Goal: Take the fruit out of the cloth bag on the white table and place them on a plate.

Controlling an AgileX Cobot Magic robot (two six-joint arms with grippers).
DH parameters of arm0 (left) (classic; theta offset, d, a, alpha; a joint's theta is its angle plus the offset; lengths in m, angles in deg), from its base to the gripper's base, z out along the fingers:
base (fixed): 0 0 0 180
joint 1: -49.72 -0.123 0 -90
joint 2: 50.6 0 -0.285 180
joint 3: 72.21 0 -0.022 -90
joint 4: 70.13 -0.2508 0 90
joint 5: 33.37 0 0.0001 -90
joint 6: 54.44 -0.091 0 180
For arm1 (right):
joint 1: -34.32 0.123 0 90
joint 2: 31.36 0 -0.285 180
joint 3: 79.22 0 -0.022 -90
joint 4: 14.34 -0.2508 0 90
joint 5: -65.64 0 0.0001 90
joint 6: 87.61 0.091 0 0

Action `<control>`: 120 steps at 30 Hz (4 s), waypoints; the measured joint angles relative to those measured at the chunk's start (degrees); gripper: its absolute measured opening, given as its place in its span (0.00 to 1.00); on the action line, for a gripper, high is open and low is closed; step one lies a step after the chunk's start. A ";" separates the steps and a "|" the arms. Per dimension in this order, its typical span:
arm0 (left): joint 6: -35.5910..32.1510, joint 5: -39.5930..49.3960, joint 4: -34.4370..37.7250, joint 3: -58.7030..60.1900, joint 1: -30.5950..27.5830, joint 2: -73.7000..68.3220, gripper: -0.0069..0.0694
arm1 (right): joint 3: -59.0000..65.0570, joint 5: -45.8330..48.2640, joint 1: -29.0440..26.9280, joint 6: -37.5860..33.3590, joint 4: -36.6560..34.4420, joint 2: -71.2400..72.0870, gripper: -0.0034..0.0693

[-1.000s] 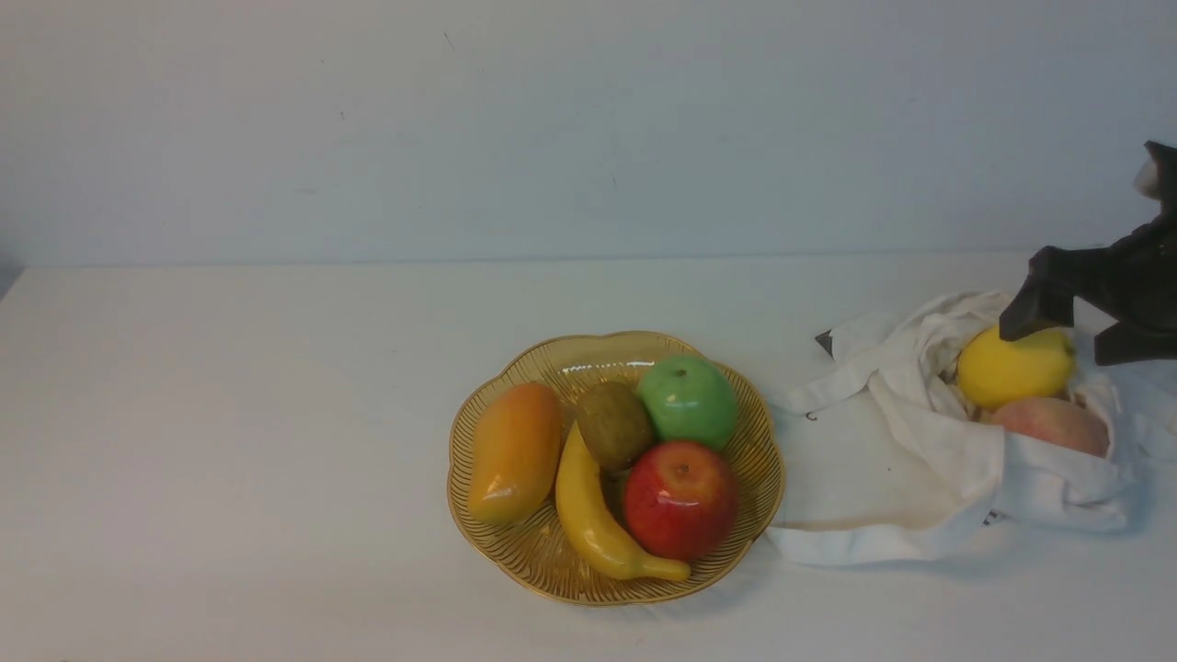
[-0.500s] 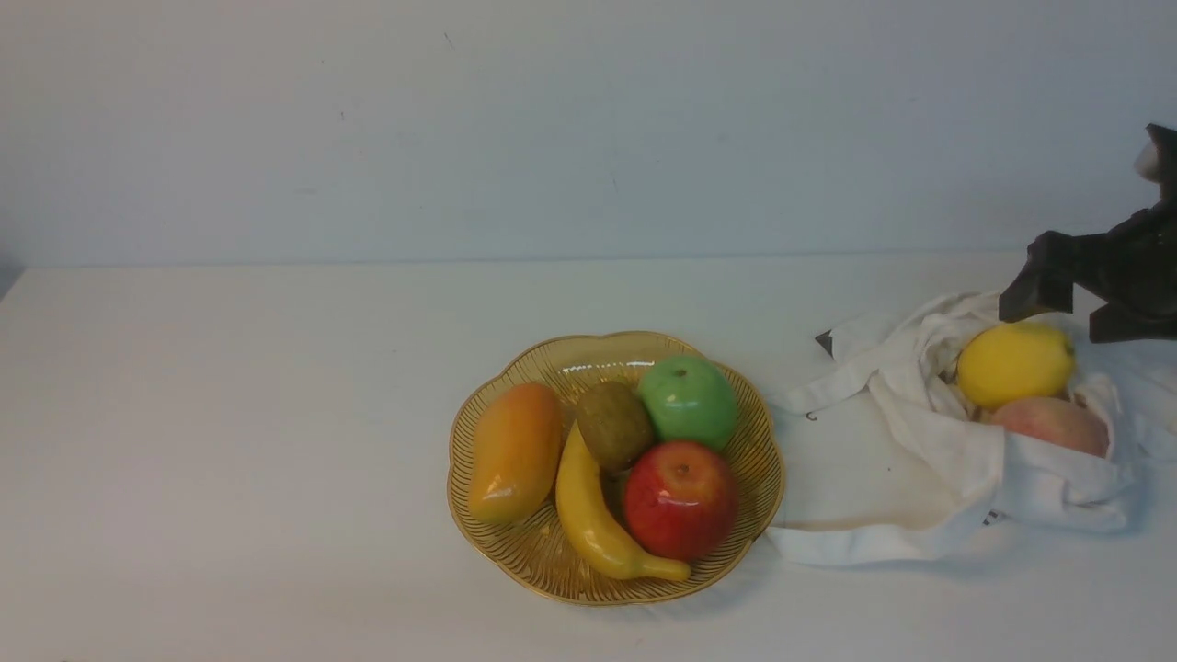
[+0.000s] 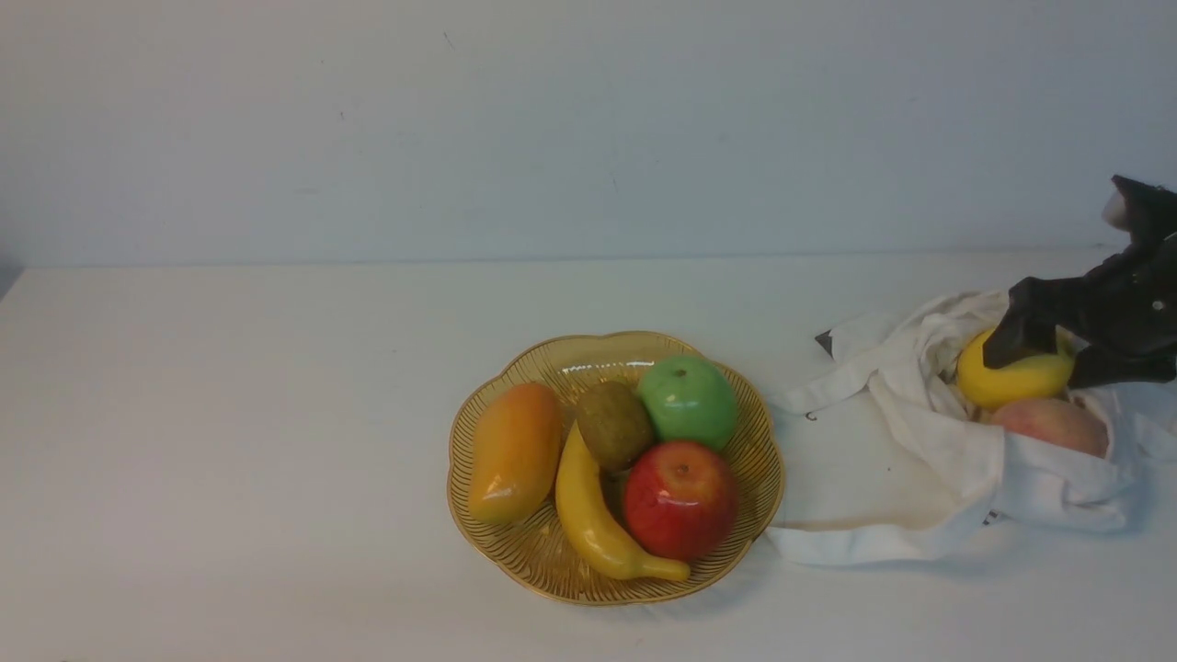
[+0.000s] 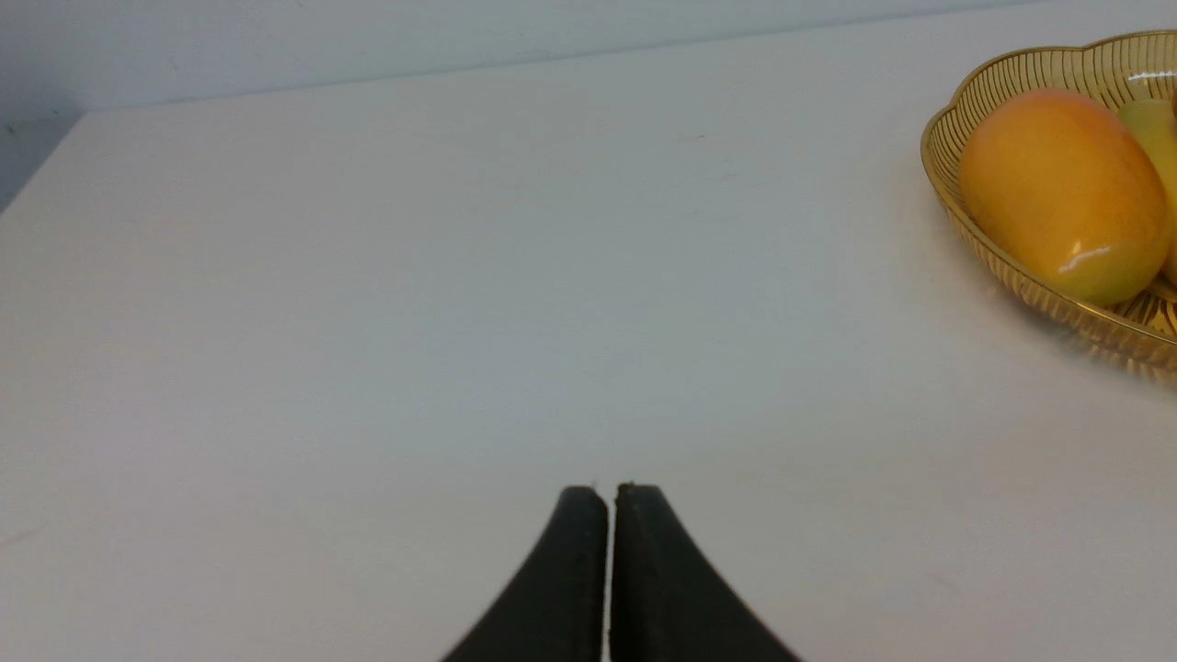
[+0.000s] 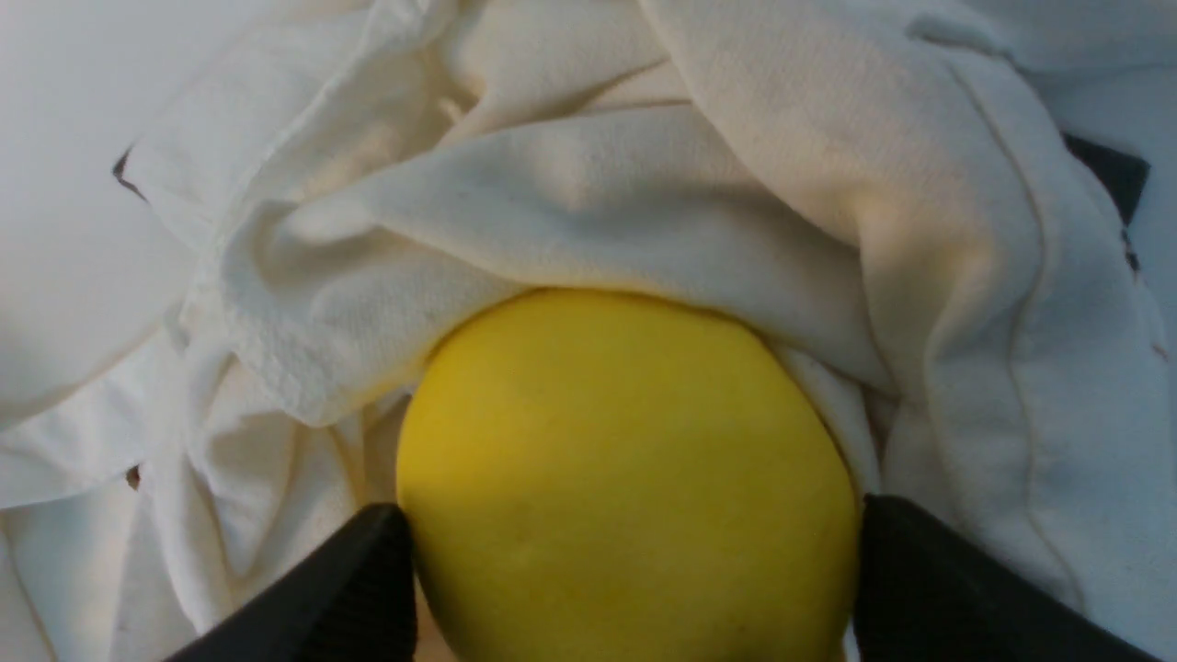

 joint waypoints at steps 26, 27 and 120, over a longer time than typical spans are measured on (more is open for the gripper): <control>0.00 0.00 0.00 0.00 0.00 0.00 0.08 | 0.00 20.48 4.42 -11.21 -15.62 24.76 0.77; 0.00 0.00 0.00 0.00 0.00 0.00 0.08 | 0.00 20.67 6.34 -11.95 -16.67 25.54 0.77; 0.00 0.00 0.00 0.00 0.00 0.00 0.08 | 30.84 -7.43 41.23 49.49 55.79 92.93 0.03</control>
